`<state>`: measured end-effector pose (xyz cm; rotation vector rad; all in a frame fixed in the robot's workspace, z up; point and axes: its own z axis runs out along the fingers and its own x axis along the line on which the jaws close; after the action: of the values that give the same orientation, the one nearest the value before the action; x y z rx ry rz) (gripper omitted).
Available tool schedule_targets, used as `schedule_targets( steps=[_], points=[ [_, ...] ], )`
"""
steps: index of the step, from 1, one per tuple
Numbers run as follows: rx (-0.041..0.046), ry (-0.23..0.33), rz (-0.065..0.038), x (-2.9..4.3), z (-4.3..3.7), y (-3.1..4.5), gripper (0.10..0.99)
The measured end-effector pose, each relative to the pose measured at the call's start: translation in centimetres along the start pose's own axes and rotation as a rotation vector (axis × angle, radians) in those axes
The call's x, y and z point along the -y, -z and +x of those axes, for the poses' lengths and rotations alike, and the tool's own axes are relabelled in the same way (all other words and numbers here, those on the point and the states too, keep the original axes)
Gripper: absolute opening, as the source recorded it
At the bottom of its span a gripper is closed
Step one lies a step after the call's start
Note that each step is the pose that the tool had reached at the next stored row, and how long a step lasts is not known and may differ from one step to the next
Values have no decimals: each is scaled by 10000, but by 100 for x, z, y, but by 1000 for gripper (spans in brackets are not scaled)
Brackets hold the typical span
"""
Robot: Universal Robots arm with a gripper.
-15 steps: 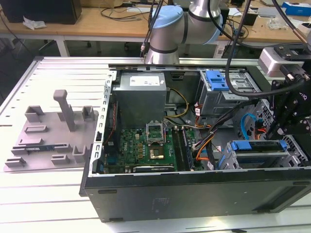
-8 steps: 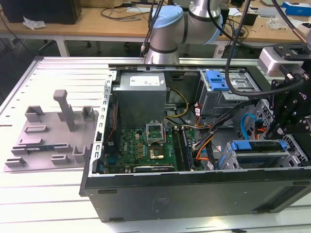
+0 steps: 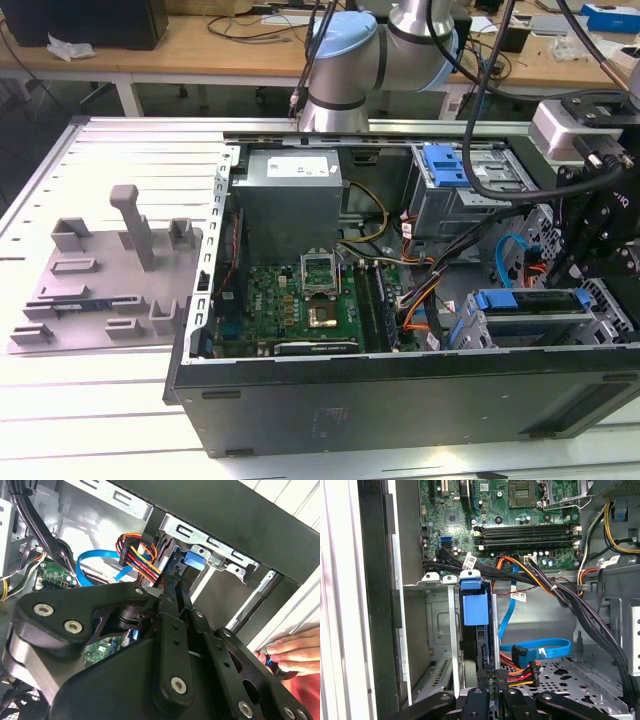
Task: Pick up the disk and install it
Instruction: 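Insert the first disk wire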
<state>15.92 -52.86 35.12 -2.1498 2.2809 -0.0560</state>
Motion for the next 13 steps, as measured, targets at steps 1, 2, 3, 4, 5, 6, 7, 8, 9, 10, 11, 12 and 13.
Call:
schedule_targets(
  steps=[1, 2, 3, 4, 5, 6, 7, 8, 9, 10, 11, 12, 13],
  points=[
    [0, 0, 0, 0, 0, -3, 169],
    [-1, 0, 0, 0, 0, -5, 169],
    [-1, 0, 0, 0, 0, -8, 169],
    [-1, 0, 0, 0, 0, -10, 169],
    [-1, 0, 0, 0, 1, -14, 169],
    [0, 0, 0, 0, 1, -17, 169],
    [-1, 0, 0, 0, 1, -18, 169],
    [0, 0, 0, 0, 1, -21, 169],
    [-1, 0, 0, 0, 2, -23, 169],
    [0, 0, 0, 0, 4, -25, 169],
    [0, 0, 0, 0, 4, -26, 169],
    [1, 0, 0, 0, 6, -28, 169],
    [0, 0, 0, 0, 7, -30, 169]
  ],
)
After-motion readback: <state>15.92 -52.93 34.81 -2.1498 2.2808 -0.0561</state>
